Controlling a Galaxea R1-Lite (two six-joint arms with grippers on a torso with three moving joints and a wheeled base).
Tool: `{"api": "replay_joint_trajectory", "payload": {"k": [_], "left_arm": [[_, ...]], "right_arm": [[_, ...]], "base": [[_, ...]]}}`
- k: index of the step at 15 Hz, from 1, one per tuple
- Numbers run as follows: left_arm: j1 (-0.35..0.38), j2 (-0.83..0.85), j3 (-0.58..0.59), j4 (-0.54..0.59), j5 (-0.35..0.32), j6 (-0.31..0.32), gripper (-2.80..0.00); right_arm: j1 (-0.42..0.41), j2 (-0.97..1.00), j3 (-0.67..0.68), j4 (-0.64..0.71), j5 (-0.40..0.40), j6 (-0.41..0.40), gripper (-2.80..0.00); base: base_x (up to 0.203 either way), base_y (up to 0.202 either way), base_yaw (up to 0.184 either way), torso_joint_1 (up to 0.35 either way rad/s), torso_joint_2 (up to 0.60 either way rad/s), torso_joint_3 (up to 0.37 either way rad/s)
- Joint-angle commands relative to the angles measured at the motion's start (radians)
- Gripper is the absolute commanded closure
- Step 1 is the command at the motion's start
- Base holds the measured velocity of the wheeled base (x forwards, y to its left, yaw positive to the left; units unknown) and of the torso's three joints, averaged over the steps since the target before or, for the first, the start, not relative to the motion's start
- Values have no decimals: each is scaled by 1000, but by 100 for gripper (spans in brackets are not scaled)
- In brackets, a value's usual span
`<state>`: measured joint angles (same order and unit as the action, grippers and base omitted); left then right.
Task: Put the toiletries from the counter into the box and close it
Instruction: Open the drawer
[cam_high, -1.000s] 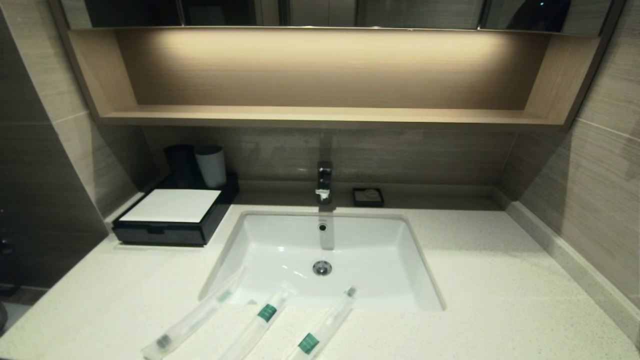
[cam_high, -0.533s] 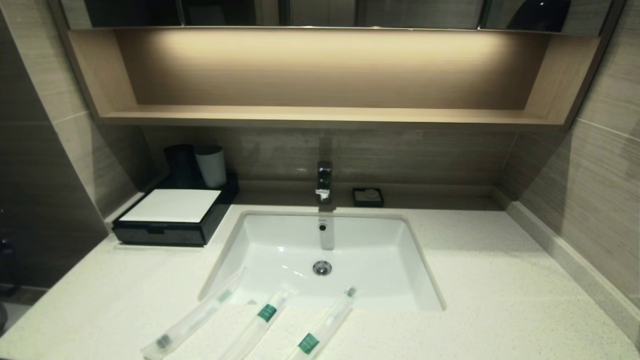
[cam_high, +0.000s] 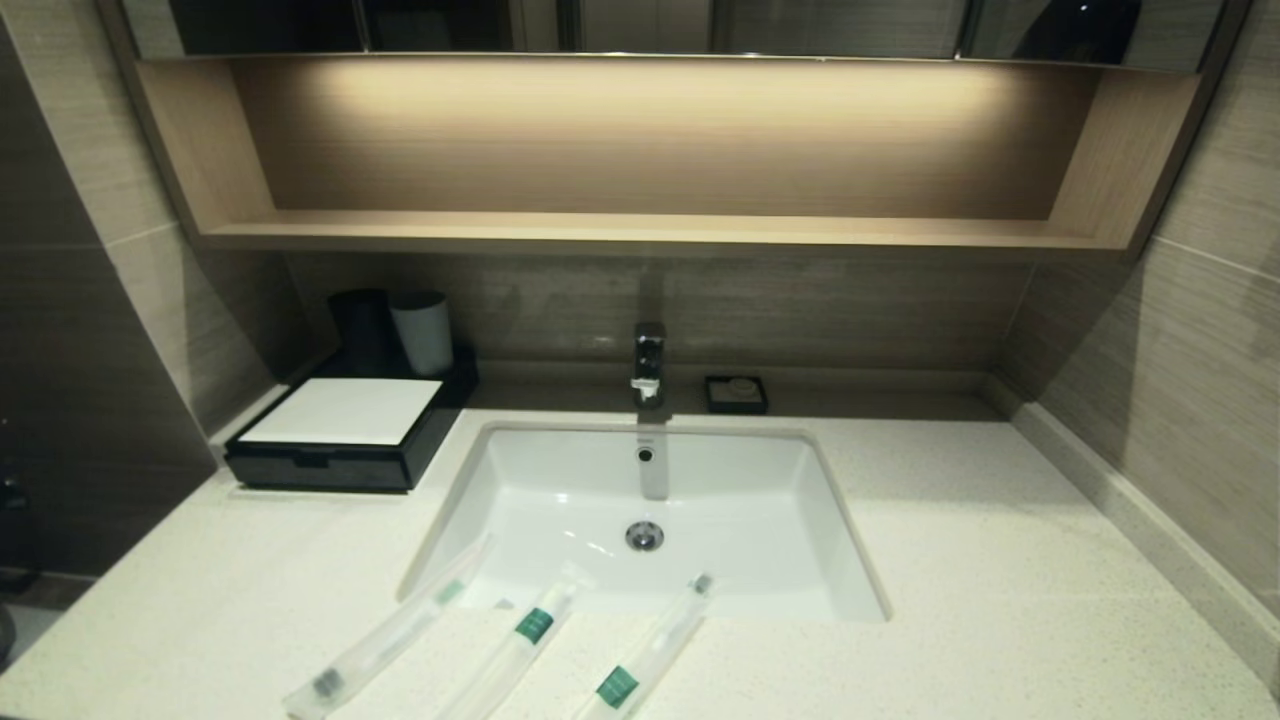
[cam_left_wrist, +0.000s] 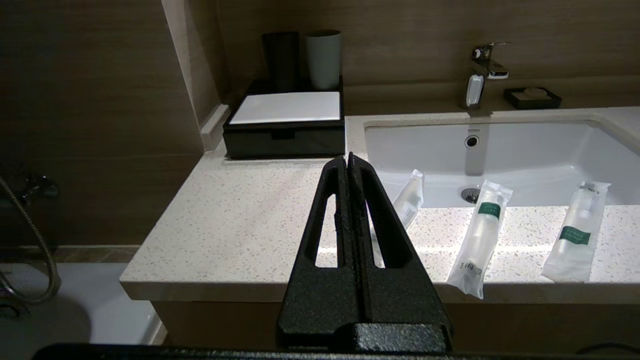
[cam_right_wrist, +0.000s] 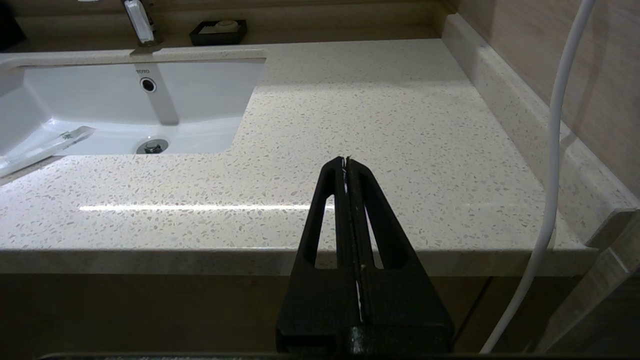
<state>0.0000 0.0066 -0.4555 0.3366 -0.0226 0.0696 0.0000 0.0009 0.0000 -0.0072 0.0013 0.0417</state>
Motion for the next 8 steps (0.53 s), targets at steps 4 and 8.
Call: {"api": "replay_joint_trajectory", "payload": {"k": [4, 8], "left_arm": [[-1, 232, -205, -26, 12, 5, 0], [-3, 431, -257, -80, 33, -4, 0]], "right_arm": [[0, 1, 0, 0, 0, 0, 0], [0, 1, 0, 0, 0, 0, 0]], "base": [[0, 0, 0, 0, 0, 0], [0, 0, 0, 0, 0, 0]]}}
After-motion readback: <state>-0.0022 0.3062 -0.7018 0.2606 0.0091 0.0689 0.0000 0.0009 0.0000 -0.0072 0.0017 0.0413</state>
